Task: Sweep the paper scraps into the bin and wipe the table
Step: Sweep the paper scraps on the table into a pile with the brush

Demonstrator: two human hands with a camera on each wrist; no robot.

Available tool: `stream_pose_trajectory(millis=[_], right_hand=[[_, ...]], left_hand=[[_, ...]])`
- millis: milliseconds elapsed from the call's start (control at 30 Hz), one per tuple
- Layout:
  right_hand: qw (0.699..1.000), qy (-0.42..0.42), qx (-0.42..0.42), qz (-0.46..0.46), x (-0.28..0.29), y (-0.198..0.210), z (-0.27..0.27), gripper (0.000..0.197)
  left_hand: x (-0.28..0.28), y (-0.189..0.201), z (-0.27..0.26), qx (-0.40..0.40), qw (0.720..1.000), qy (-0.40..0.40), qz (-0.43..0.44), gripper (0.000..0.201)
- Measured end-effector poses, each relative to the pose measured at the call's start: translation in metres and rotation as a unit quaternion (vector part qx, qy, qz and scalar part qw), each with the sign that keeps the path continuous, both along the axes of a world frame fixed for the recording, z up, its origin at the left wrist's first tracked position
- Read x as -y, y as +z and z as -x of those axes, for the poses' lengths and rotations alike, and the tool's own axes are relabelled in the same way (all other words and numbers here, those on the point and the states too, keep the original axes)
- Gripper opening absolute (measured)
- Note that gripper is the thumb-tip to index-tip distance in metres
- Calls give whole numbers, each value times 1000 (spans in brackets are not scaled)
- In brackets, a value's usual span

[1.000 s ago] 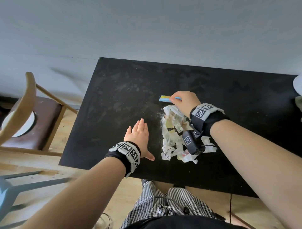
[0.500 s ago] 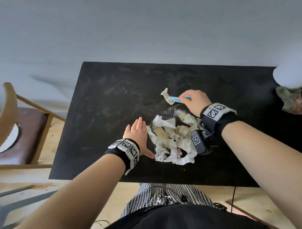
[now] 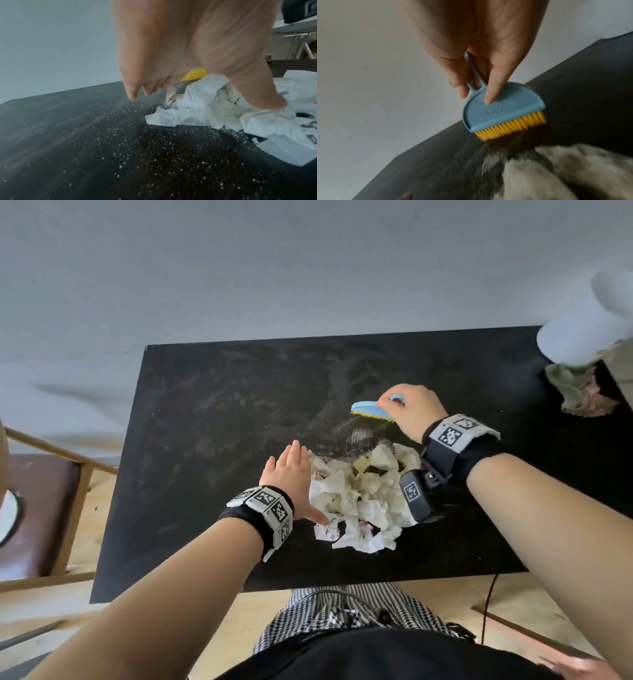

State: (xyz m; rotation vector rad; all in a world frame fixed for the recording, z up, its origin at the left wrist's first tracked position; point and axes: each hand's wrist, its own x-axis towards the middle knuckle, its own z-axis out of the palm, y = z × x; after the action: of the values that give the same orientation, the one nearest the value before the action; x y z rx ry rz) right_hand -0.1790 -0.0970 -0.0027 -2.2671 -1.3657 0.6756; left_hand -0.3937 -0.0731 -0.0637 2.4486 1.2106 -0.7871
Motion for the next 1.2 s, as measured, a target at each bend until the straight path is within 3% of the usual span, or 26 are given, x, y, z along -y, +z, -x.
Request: stream_pose_trajectory(millis=[167,267,400,633,700,800,900,967,1100,1200], right_hand=[[994,88,-15,63,9,-4,29,23],[996,35,-76,-2,1,7,18,21],[1000,-22,2,-8,-15,7,3,27],[993,94,-56,54,4,1,35,23],[996,48,-68,10,-2,8,25,22],[1000,14,3,2,-11,12,11,27],[995,74,23,59,-2,5,23,27],[992,100,-11,71,9,2,31,24],[996,-13,-83,-2,20,12,-1,21],[998,-60,12,27,30,11,-33,28]], left_hand=[[0,3,-1,11,1000,-6,9,140],[-2,8,-1,26,1000,4,9,140],[0,11,-2,33,999,10,8,138],[2,9,-6,38,999,18,13,138],[3,10,-8,39,999,12,13,136],[4,10,-12,42,999,5,11,132],[7,10,-17,45,999,0,12,131],[8,10,-22,50,999,-1,13,130],[10,12,-32,55,998,-16,7,130],[13,12,-41,55,998,-28,7,131]])
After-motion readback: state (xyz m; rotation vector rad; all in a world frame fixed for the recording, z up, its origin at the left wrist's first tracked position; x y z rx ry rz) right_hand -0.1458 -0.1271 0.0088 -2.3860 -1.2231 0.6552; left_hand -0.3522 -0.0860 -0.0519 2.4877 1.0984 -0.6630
